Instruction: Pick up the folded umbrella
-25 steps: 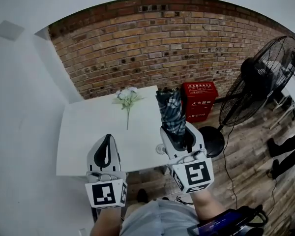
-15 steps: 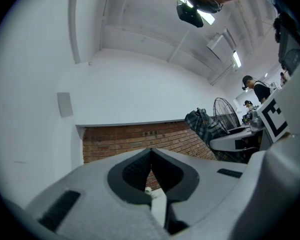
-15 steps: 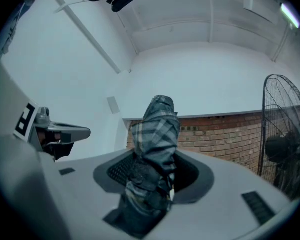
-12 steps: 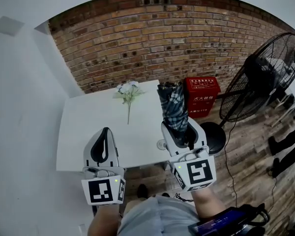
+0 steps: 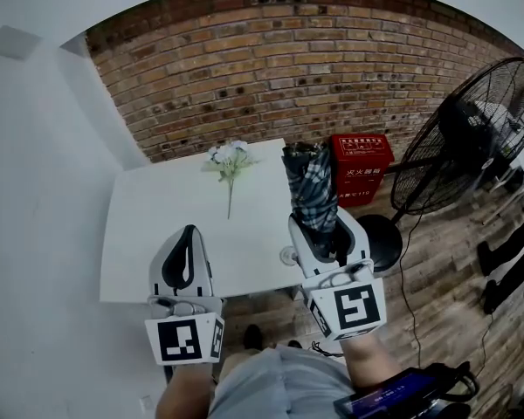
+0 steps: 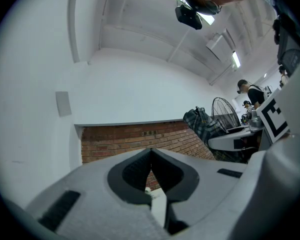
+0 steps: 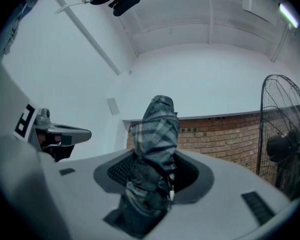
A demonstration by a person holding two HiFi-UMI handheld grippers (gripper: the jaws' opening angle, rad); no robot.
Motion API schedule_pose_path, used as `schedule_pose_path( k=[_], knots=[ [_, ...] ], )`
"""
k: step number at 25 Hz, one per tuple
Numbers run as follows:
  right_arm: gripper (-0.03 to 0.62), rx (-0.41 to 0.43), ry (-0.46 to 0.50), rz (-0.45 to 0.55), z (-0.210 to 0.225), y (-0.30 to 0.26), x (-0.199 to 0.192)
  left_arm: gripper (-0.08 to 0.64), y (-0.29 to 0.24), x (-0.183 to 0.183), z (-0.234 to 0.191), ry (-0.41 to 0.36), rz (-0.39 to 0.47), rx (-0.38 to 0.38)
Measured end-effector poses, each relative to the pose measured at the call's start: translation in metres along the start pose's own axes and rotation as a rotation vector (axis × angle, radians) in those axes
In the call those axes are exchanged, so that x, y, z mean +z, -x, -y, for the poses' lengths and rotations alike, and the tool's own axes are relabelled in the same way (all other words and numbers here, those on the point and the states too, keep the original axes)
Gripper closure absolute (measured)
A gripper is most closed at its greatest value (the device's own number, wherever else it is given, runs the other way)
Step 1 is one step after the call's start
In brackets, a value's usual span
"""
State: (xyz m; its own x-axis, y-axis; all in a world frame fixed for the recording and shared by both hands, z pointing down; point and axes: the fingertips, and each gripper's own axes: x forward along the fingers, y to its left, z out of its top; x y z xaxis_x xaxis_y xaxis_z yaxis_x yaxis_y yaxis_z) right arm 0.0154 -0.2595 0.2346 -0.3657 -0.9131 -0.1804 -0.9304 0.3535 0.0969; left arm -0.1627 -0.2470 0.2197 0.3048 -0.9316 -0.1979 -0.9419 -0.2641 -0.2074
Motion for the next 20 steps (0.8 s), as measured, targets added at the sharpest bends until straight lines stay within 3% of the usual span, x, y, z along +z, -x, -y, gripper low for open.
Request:
schedule_pose_path(
  k=[20],
  knots=[
    [0.388,0.005,0.0,0.012,0.0,-0.009,-0.016,0.554,-0.007,-0.016,0.001,0.003,0.013,-0.002]
  ],
)
